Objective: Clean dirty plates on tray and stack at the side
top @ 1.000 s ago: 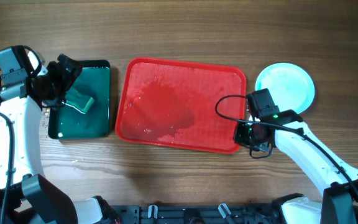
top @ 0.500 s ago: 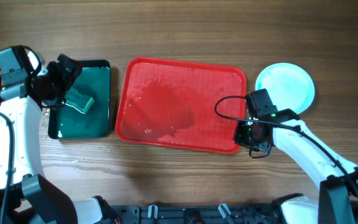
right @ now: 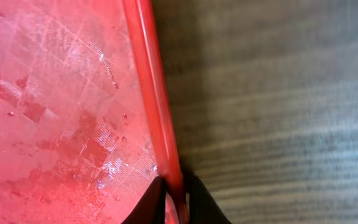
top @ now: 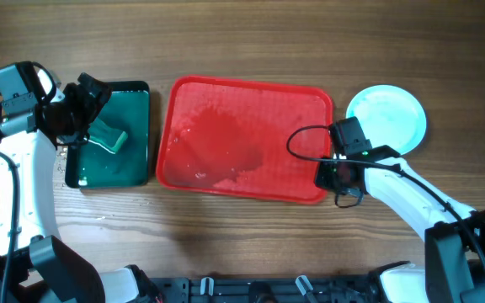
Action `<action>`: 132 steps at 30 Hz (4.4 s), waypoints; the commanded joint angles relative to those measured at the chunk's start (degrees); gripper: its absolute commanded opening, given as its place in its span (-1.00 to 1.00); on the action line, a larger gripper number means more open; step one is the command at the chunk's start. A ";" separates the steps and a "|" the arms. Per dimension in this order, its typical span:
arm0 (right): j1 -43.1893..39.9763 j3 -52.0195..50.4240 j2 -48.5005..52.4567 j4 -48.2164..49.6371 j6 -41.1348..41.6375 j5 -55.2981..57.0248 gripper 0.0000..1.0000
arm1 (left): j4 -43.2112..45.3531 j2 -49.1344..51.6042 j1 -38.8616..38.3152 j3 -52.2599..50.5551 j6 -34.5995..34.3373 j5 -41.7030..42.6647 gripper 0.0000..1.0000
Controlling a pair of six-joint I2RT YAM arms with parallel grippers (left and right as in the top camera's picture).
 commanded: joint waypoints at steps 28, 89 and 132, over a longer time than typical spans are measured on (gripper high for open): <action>-8.52 2.25 1.03 13.14 -16.26 -1.40 -0.53 | 0.04 0.07 -0.22 -0.15 0.92 0.87 1.00; -16.50 -8.74 -72.28 2.84 -15.10 -17.68 0.99 | 0.02 0.07 -0.22 -0.15 0.92 0.87 1.00; -12.85 -40.02 -87.19 31.98 -33.88 1.70 1.00 | 0.04 0.07 -0.22 -0.15 0.90 0.87 1.00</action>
